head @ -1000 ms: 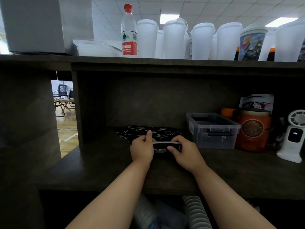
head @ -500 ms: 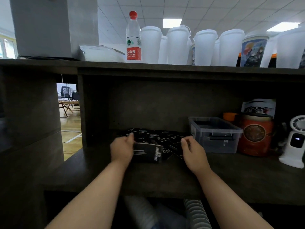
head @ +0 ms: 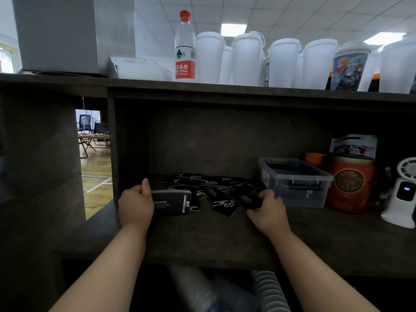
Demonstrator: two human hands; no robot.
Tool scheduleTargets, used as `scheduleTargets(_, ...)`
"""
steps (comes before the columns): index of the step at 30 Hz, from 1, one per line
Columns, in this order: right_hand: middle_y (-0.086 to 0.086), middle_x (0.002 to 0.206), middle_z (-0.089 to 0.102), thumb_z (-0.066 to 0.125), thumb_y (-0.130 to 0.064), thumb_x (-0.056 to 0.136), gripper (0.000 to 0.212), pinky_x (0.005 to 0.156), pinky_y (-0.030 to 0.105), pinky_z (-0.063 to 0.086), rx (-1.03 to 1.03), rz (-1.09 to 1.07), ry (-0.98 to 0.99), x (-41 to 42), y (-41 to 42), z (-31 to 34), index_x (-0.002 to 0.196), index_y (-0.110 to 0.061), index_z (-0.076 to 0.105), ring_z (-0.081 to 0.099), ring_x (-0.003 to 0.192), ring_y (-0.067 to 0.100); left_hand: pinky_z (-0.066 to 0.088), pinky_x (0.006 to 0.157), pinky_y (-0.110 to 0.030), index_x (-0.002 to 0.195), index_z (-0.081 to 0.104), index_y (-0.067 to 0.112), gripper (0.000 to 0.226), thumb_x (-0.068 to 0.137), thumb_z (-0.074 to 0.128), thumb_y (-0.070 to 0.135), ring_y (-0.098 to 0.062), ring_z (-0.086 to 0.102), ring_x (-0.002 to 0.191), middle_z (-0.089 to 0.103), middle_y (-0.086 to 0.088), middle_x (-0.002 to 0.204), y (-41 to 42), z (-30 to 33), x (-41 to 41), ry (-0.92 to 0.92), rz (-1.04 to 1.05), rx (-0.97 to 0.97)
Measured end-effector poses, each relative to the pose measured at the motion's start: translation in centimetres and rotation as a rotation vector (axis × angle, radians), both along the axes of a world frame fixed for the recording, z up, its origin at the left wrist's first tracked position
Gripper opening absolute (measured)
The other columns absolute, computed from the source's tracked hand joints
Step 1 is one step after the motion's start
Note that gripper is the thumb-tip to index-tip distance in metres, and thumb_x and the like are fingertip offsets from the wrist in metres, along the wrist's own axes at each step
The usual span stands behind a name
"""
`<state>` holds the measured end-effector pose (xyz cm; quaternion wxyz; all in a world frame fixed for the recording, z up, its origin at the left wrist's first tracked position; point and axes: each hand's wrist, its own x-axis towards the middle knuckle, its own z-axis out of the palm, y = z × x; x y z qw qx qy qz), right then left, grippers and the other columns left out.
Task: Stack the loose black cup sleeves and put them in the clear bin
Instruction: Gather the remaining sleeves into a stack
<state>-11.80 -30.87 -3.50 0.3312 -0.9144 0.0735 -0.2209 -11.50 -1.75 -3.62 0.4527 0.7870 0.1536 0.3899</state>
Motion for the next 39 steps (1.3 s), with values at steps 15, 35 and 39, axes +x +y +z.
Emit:
scheduleTargets(15, -0.006, 0.097, 0.058, 0.059, 0.005, 0.087, 0.03, 0.069, 0.017, 0.047, 0.467, 0.278, -0.324, -2.8, 3.6, 0.7, 0.1, -0.021, 0.055, 0.057, 0.09, 0.004, 0.038, 0.075, -0.031, 0.088, 0.067, 0.013, 0.048, 0.105, 0.029, 0.038, -0.021, 0.055, 0.085, 0.06, -0.004, 0.085, -0.3, 0.7, -0.1, -0.041, -0.054, -0.18)
scheduleTargets(35, -0.001, 0.11, 0.05, 0.05, -0.03, 0.097, 0.024, 0.09, 0.029, 0.046, 0.093, 0.428, -0.317, 4.5, 9.6, 0.9, 0.119, -0.02, 0.049, 0.052, 0.103, 0.012, 0.043, 0.081, -0.023, 0.098, 0.058, 0.026, 0.034, 0.075, 0.081, 0.015, -0.009, 0.056, 0.093, 0.056, 0.004, 0.103, -0.4, -0.4, 1.2, -0.039, -0.227, 0.193)
scheduleTargets(39, 0.005, 0.147, 0.031, 0.05, -0.04, 0.096, 0.044, 0.111, 0.039, 0.027, -0.192, 0.507, -0.008, 4.8, 9.8, 0.1, 0.137, -0.026, 0.045, 0.026, 0.137, 0.026, 0.052, 0.091, -0.045, 0.095, 0.057, 0.028, 0.027, 0.08, 0.076, 0.017, -0.025, 0.06, 0.1, 0.062, -0.007, 0.107, 1.0, -1.0, 2.0, -0.059, -0.037, -0.044)
